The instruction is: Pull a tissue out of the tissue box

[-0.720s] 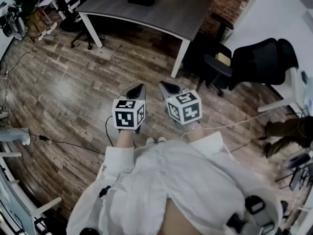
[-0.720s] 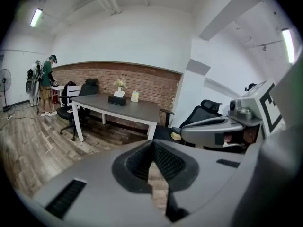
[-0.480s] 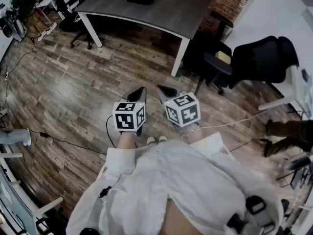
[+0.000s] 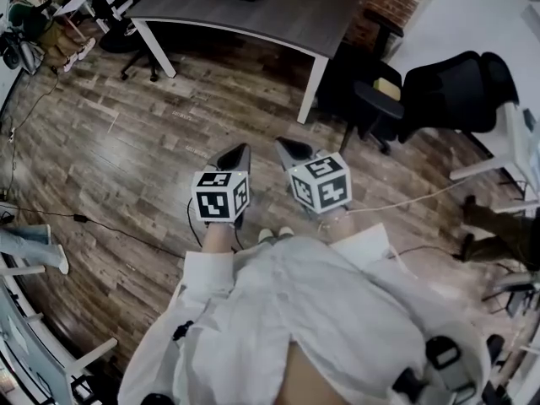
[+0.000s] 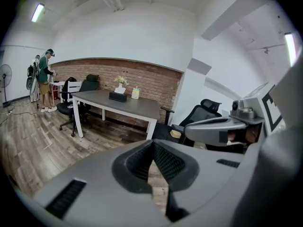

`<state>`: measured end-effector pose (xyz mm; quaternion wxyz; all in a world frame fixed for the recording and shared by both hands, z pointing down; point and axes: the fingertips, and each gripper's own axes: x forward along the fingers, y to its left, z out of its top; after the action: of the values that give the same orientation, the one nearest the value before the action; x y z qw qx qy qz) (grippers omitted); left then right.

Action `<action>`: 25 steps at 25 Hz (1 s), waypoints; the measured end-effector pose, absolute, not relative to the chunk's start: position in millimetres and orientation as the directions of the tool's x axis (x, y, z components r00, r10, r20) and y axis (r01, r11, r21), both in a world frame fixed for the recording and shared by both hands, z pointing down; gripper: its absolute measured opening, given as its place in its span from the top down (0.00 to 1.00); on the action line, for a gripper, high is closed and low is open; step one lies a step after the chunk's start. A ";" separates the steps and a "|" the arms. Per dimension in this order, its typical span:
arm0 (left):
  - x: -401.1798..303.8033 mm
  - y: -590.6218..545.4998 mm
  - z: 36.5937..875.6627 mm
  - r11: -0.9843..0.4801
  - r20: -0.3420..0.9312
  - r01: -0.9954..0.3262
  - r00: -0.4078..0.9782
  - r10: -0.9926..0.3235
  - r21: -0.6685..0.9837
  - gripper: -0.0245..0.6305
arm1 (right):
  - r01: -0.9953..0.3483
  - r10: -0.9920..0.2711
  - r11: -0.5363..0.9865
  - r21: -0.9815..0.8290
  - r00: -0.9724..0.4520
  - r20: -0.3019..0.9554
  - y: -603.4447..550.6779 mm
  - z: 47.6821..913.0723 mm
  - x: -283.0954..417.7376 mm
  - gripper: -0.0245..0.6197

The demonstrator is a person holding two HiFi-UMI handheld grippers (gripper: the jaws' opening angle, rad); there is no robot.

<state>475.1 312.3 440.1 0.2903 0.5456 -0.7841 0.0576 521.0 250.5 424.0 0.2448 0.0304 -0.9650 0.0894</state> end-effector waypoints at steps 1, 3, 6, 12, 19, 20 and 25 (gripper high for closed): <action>473.9 313.6 439.7 0.398 0.516 -0.889 -0.237 -0.823 0.225 0.95 | -0.105 -0.018 0.982 -0.154 -0.878 0.479 251.0 424.3 521.4 0.96; 472.3 316.0 438.9 0.394 0.512 -0.891 -0.235 -0.826 0.227 0.95 | -0.116 -0.028 0.981 -0.155 -0.879 0.477 251.5 424.3 521.7 0.96; 470.3 319.4 437.3 0.368 0.501 -0.901 -0.215 -0.839 0.229 0.95 | -0.128 -0.040 0.979 -0.160 -0.885 0.463 254.1 421.8 518.2 0.96; 476.1 316.3 435.6 0.221 0.479 -0.959 -0.112 -0.871 0.178 0.95 | -0.111 -0.018 0.976 -0.186 -0.898 0.439 261.7 428.1 513.6 0.96; 457.3 321.1 439.2 0.256 0.444 -0.948 -0.150 -0.883 0.188 0.95 | -0.128 -0.034 0.975 -0.181 -0.894 0.447 259.8 436.5 507.5 0.96; 453.8 319.3 440.9 0.264 0.445 -0.944 -0.155 -0.882 0.195 0.95 | -0.127 -0.034 0.976 -0.178 -0.893 0.448 256.1 437.7 503.6 0.96; 419.1 302.6 444.4 0.306 0.449 -0.929 -0.188 -0.873 0.206 0.95 | -0.107 -0.019 0.979 -0.173 -0.895 0.445 231.8 441.0 469.5 0.95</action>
<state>419.1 302.6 444.4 0.2494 0.5862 -0.7688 0.0562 469.5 231.8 441.0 0.2263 0.0326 -0.9687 0.0968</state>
